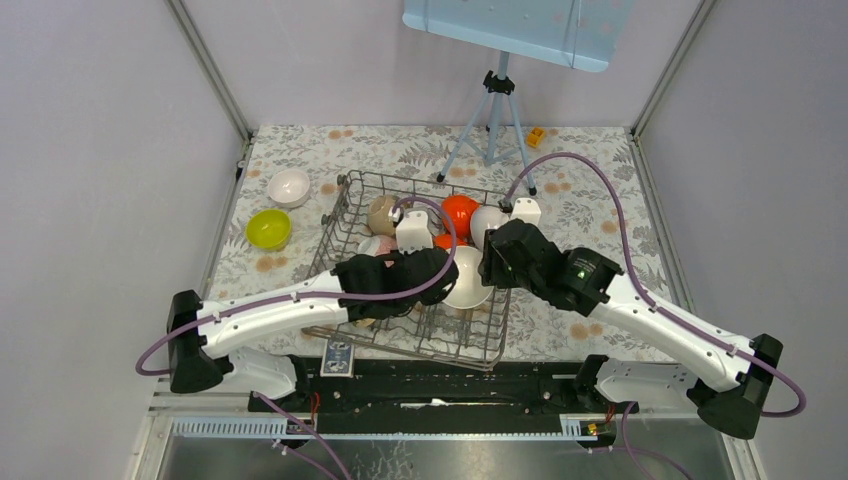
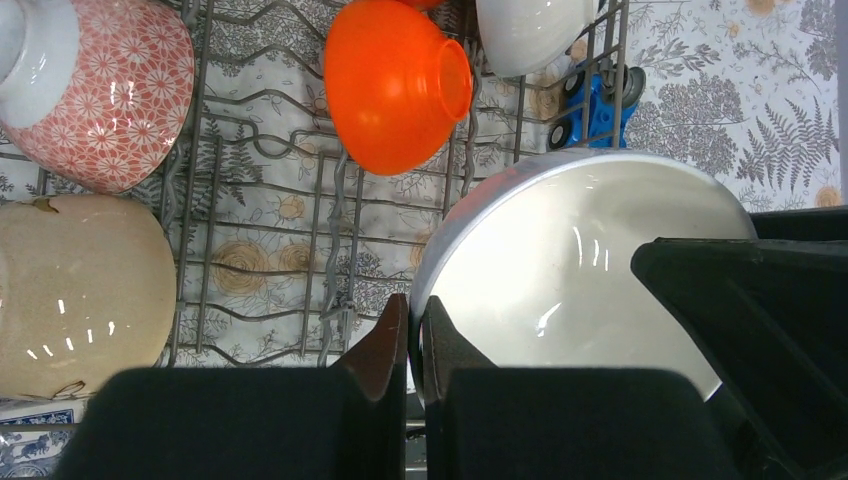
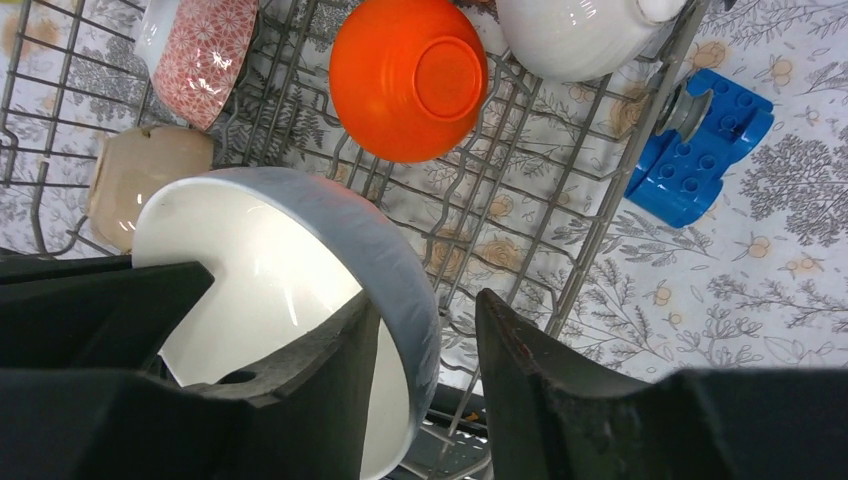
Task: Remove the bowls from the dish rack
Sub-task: Place the bowl at the center of the board.
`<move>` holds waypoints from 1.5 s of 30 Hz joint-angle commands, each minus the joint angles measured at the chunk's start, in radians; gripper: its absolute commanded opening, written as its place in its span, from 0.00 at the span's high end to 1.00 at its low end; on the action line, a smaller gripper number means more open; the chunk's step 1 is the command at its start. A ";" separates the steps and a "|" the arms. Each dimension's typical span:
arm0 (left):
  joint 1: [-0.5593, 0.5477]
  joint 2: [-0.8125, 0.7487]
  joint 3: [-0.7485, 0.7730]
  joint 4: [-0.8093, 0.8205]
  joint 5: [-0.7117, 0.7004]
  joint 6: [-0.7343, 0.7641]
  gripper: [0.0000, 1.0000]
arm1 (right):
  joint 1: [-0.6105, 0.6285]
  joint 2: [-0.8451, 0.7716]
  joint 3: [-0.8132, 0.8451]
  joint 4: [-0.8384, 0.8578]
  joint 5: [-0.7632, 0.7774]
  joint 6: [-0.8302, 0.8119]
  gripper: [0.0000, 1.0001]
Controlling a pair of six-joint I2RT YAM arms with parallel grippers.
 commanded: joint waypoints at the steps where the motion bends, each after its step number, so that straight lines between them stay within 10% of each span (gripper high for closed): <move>1: 0.014 -0.059 0.001 0.081 0.031 0.002 1.00 | -0.011 -0.018 0.056 -0.022 0.012 -0.074 0.50; 13: 0.031 -0.053 -0.005 0.057 0.027 -0.014 1.00 | -0.023 -0.001 0.075 -0.029 -0.021 -0.105 0.56; 25: 0.040 -0.018 0.041 0.059 0.037 -0.009 1.00 | -0.023 0.020 0.075 -0.018 -0.047 -0.124 1.00; 27: 0.041 -0.027 0.036 0.059 0.035 -0.007 0.84 | -0.023 0.014 0.084 -0.028 -0.022 -0.128 1.00; 32: 0.046 -0.084 0.001 0.071 0.033 -0.009 0.06 | -0.053 0.023 0.136 -0.074 0.032 -0.168 1.00; 45: 0.056 -0.456 -0.245 0.099 -0.080 0.028 0.01 | -0.618 0.000 0.043 0.028 0.002 -0.156 1.00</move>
